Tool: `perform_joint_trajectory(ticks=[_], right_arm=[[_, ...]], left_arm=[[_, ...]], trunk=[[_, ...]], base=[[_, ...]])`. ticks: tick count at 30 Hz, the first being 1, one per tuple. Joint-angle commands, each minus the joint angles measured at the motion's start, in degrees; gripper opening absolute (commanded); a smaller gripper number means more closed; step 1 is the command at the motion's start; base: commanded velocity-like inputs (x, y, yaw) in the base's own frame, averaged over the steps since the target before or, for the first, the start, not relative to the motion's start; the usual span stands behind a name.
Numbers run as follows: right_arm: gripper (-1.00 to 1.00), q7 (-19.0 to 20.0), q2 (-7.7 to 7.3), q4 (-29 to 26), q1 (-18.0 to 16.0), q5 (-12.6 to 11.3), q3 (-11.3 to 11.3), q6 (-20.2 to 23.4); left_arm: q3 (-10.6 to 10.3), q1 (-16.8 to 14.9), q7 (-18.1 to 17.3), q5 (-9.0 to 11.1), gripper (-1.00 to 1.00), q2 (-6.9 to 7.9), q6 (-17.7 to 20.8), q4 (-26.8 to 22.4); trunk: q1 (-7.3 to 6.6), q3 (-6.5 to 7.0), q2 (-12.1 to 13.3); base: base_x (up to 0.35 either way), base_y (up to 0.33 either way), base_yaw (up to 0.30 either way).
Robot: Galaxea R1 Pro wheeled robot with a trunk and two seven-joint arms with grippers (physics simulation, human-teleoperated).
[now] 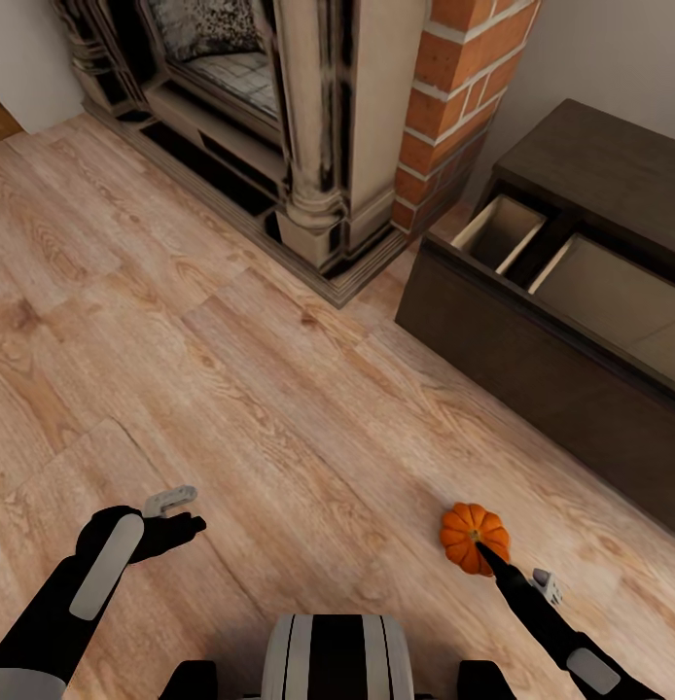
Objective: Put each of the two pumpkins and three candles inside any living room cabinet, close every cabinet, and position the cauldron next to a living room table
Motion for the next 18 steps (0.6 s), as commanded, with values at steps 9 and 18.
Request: perform_joint_trajectory(ticks=[9,18], right_arm=[[1.00,-0.05,-0.03,0.12,-0.05,-0.60,0.08,0.03],[1.00,-0.07,-0.03,0.12,-0.05,-0.60,0.08,-0.18]], left_arm=[[-0.14,-0.03,0.59,0.59,1.00,0.05,0.04,-0.03],[-0.14,-0.03,0.59,0.59,1.00,0.05,0.04,-0.03]], trunk=[[0.01,-0.03,-0.01],[0.01,-0.03,-0.01]], base=[[0.026,0.016,0.000],[0.000,0.000,0.000]])
